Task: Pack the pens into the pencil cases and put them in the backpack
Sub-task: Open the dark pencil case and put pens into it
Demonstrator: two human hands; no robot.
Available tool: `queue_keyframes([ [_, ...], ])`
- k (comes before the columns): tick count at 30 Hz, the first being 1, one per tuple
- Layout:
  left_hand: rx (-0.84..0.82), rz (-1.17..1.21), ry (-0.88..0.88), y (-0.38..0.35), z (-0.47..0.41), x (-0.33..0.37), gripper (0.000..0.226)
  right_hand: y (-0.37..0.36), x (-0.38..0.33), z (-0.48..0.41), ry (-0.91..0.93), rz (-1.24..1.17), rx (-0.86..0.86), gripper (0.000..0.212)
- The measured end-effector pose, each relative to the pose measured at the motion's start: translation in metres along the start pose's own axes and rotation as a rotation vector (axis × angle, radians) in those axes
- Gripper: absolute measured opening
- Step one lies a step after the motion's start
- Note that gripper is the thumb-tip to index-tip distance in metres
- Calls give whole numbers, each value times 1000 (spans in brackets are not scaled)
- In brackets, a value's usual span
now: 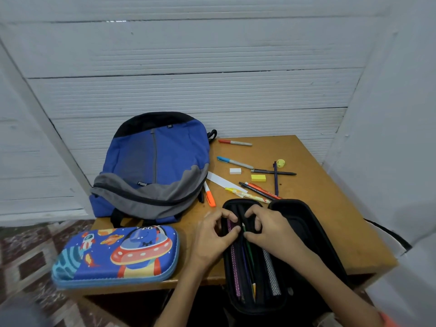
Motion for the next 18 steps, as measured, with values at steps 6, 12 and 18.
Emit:
queue_keyframes([
  [6, -5, -45, -19, -1, 0, 3, 17, -1, -5, 0, 16, 56, 6, 37],
  [12, -8, -60, -16, -1, 1, 4, 18, 0, 2, 1, -29, -64, 14, 30],
  [18, -21, -111, -19, 0, 0, 5, 21, 1, 14, -2, -100, -454, 39, 26],
])
Point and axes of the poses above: each hand's wrist, its own z-axis away from the middle knuckle, its own y-axis out of the back of the hand, x = y × z, the point moved 5 cm from there along -z, towards the middle knuckle, and after that the axes turned 4 degrees about -x, right-handed, at the moved point
